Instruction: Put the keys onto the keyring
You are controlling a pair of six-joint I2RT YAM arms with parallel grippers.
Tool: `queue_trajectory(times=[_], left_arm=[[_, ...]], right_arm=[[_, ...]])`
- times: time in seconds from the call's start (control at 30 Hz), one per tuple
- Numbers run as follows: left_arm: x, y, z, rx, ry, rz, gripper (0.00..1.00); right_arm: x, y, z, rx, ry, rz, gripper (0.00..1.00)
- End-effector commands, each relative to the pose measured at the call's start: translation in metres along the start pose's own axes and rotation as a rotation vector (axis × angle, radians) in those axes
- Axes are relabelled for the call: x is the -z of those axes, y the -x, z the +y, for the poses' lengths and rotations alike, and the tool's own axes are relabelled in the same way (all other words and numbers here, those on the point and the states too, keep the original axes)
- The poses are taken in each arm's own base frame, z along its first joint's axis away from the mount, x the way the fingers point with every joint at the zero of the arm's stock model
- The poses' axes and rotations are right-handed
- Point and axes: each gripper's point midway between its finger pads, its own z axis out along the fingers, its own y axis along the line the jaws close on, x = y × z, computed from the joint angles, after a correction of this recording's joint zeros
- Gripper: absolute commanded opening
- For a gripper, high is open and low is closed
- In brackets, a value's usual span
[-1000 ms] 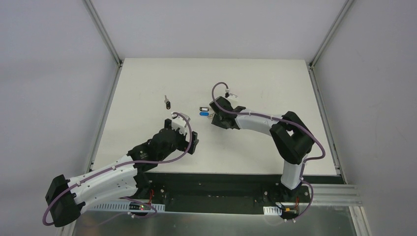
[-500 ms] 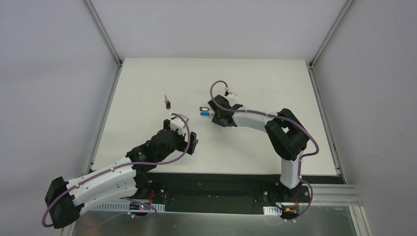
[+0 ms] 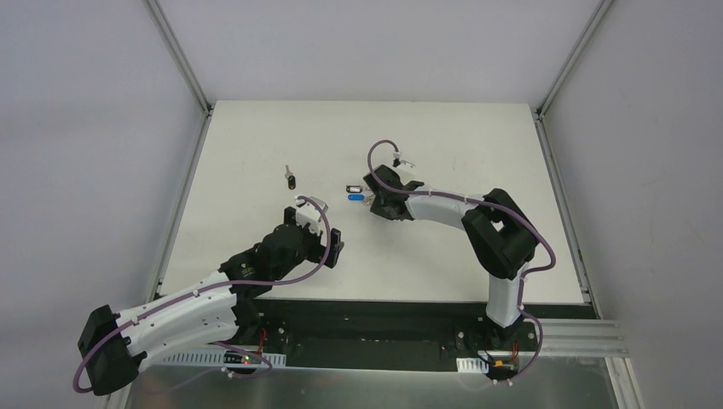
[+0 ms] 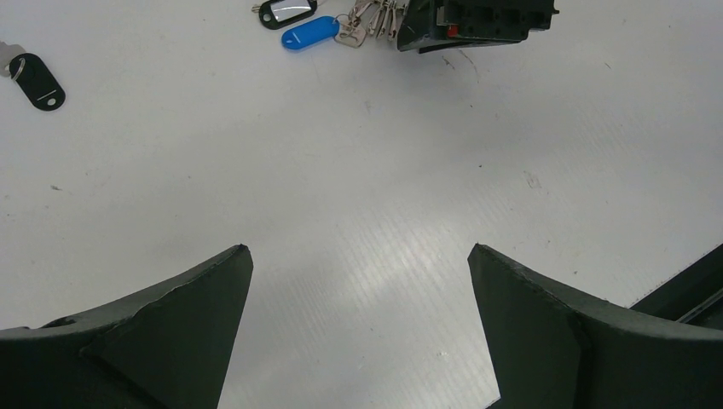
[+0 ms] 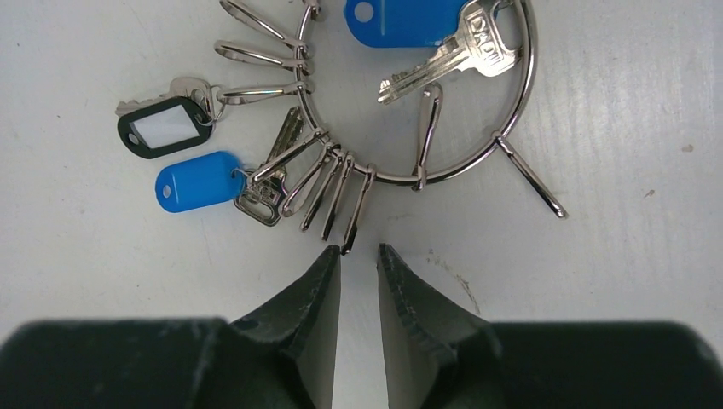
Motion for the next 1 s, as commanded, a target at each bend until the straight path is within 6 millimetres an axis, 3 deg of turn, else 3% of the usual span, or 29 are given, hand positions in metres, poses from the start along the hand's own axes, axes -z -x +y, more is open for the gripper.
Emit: queue_trajectory(times=[0.0,0.47,0.6,0.73,0.87,0.97], left_arm=[[-0.002,0.004,-0.002,0.023,-0.005,-0.018,0.99],[-0.003,0.003,0.0,0.019,0.007,-0.013,0.99],[-0.003,0.003,0.001,0.019,0.01,-0.014,0.99],[-0.003,0.001,0.002,0.016,0.019,-0.012,0.99],[-0.003,0.002,0.002,0.016,0.015,-0.012,0.99],[-0.003,0.002,-0.002,0.005,-0.006,-0.011,0.99]], right_arm=[[0.011,0.013,-0.008,-0.019,-0.012,-0.037,0.26],[0.003,0.026,-0.001,-0.04,0.01,-0.061,0.26],[0.002,0.028,0.003,-0.039,0.024,-0.053,0.19],[0.001,0.023,0.003,-0.029,0.031,-0.036,0.0],[0.011,0.02,0.002,-0.019,0.068,-0.023,0.0],[0.03,0.021,0.0,0.007,0.112,-0.019,0.0]])
